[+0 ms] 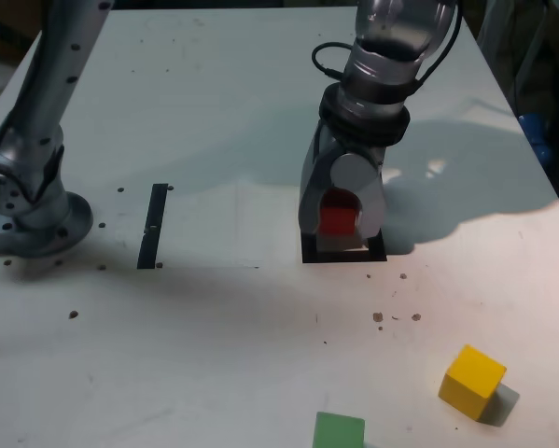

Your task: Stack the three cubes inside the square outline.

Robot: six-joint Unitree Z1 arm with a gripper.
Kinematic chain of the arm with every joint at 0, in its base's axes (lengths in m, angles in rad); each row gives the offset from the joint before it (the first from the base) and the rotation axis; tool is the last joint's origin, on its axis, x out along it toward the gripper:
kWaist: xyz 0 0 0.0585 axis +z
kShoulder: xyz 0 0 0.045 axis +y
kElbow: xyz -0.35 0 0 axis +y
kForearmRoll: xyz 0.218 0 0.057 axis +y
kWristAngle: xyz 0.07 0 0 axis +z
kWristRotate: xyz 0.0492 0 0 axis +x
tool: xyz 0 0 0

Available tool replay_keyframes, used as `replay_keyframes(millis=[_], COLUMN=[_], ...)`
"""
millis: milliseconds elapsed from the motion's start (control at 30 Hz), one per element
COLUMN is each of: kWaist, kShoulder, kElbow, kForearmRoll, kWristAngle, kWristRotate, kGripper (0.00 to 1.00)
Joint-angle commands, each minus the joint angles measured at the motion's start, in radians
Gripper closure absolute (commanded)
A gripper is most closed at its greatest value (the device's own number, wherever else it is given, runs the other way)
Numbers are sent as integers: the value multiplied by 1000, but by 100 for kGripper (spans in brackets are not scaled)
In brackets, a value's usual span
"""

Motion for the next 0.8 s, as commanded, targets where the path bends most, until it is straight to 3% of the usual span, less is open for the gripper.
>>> replay_keyframes(millis=[0, 67, 233, 533, 767], kWaist=[-1, -1, -1, -1, -2], kShoulder=[6, 7, 8, -8, -67], kElbow=[5, 12, 36, 54, 80], kForearmRoll=[-8, -16, -33, -43, -32], kWristAngle=[-3, -5, -9, -7, 34], kWristRotate=[-2, -1, 1, 1, 1], kGripper=[62, 49, 4, 0, 0])
